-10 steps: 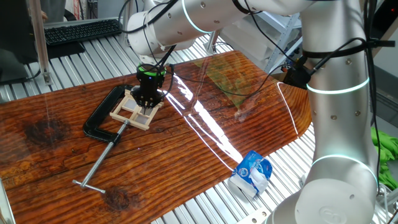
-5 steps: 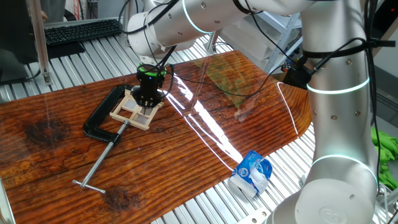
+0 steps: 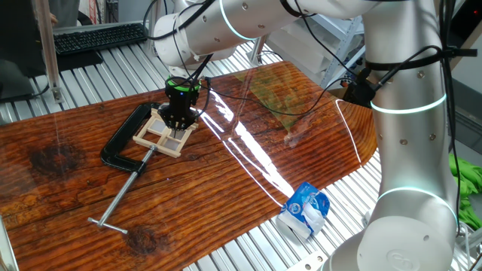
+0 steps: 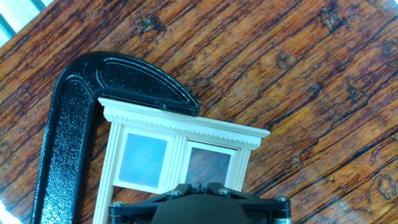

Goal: Open a sliding window

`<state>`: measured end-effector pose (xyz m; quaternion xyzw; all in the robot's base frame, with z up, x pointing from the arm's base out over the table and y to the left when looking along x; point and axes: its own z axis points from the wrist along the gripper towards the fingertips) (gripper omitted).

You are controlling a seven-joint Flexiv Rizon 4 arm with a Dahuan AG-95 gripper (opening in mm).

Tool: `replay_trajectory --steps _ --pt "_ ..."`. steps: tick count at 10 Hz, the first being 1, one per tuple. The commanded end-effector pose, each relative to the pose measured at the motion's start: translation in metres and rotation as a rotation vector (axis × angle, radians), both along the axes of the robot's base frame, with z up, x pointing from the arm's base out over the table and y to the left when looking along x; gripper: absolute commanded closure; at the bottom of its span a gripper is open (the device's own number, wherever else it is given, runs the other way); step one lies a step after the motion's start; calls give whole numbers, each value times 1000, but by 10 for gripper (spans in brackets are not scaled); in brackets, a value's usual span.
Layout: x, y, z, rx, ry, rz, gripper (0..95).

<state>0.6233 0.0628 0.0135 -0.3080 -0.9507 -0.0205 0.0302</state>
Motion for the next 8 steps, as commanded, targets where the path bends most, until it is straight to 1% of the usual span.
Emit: replay_trajectory --steps 1,4,8 --pt "0 -1 0 0 -2 3 950" --pt "1 -2 -1 4 -3 3 950" --pt "-2 -2 -3 9 -7 1 950"
